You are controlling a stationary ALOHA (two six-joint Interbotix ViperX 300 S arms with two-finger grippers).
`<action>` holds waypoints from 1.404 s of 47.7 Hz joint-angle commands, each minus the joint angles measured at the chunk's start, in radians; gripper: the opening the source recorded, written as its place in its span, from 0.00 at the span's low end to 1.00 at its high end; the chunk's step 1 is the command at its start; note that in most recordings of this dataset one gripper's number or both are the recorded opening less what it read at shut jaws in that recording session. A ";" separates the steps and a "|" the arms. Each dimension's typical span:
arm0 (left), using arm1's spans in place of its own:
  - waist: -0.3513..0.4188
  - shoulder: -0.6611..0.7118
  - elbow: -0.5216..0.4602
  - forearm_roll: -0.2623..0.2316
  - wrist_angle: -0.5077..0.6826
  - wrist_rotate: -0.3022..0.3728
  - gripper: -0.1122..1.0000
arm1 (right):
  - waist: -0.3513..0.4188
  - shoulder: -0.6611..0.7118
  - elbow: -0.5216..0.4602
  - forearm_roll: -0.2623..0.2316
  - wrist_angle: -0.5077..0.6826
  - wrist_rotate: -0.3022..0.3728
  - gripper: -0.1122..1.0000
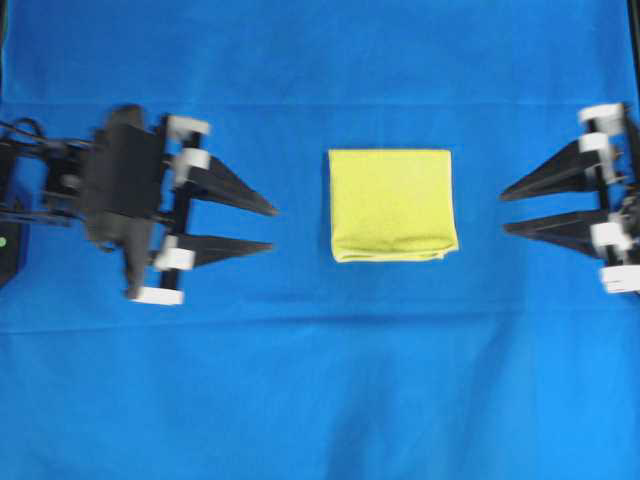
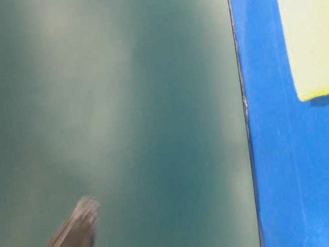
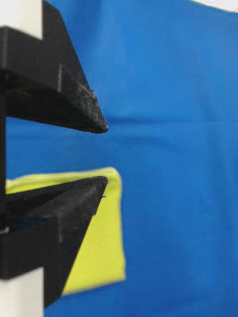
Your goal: Fold a vertical towel.
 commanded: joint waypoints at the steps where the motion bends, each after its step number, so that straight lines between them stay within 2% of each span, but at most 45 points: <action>1: 0.028 -0.097 0.029 -0.002 -0.005 -0.003 0.47 | -0.003 -0.054 -0.037 -0.028 0.040 -0.002 0.53; 6: 0.048 -0.201 0.089 0.000 -0.003 -0.003 0.47 | -0.005 -0.126 -0.038 -0.066 0.095 -0.002 0.53; 12: 0.051 -0.348 0.166 0.000 -0.002 -0.003 0.47 | -0.009 -0.198 -0.015 -0.083 0.123 0.000 0.53; 25: 0.060 -0.618 0.365 -0.002 0.009 -0.012 0.47 | -0.064 -0.364 0.112 -0.083 0.120 0.003 0.53; 39: 0.061 -0.867 0.549 -0.002 0.064 -0.075 0.47 | -0.127 -0.443 0.236 -0.075 0.066 0.040 0.53; 48: 0.063 -0.919 0.572 -0.002 0.104 -0.094 0.47 | -0.130 -0.436 0.250 -0.077 0.048 0.057 0.53; 67: 0.064 -0.919 0.571 -0.002 0.115 -0.094 0.47 | -0.130 -0.436 0.252 -0.078 0.049 0.057 0.53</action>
